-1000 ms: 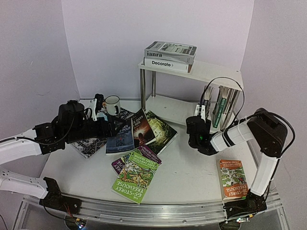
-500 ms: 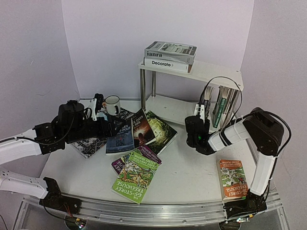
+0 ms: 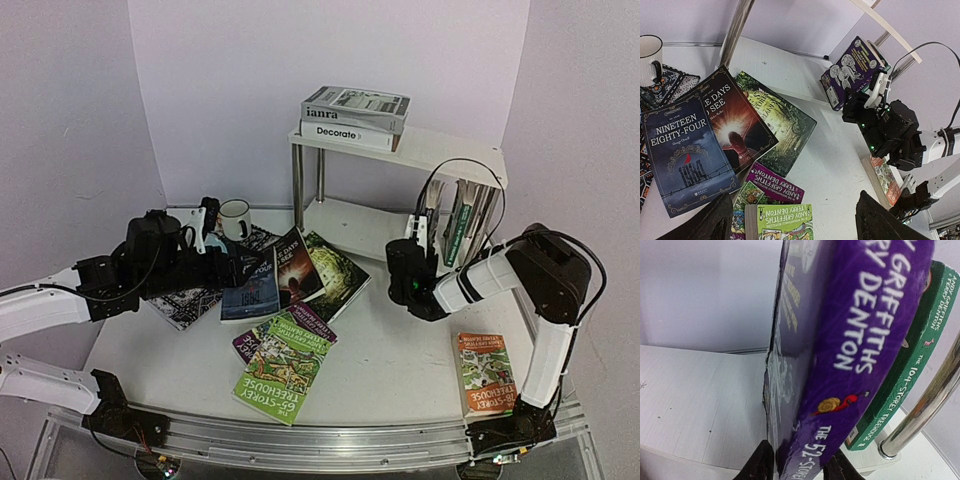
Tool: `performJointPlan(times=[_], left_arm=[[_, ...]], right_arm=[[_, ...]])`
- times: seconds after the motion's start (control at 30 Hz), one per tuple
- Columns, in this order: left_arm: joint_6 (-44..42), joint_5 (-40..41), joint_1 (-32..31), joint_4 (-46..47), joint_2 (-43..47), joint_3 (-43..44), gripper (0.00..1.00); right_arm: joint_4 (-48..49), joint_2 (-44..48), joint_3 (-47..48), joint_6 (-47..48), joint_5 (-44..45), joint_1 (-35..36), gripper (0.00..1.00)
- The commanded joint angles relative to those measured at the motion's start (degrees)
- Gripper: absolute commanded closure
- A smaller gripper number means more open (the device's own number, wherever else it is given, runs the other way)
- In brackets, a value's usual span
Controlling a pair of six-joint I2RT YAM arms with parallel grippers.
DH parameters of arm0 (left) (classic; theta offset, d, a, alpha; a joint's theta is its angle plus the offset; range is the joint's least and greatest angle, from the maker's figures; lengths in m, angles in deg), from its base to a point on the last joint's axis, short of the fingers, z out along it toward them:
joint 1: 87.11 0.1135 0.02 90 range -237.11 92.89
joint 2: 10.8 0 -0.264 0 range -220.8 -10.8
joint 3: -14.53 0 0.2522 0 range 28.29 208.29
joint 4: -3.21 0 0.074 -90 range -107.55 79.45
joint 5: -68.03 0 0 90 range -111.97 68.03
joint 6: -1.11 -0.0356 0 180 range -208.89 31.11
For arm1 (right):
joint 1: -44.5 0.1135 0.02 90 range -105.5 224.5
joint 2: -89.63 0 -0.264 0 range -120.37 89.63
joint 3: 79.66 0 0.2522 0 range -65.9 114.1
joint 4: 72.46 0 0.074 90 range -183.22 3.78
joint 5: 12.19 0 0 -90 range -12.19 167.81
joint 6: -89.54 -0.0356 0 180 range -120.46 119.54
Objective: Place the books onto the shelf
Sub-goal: Adjust the book on the shelf.
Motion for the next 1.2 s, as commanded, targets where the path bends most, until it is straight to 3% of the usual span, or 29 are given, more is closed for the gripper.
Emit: performJointPlan(times=[0.0, 0.77, 1.17], left_arm=[[-1.1, 1.2, 0.0, -0.6, -0.5, 3.1, 0.14], [-1.1, 1.9, 0.0, -0.6, -1.5, 2.8, 0.14], [-1.5, 2.4, 0.0, -0.6, -1.5, 2.7, 0.14]], right_arm=[[2.1, -0.1, 2.4, 1.1, 2.1, -0.8, 0.66], [1.2, 0.1, 5.1, 3.6, -2.6, -5.7, 0.75], [0.9, 0.3, 4.1, -2.0, -6.0, -8.3, 0.75]])
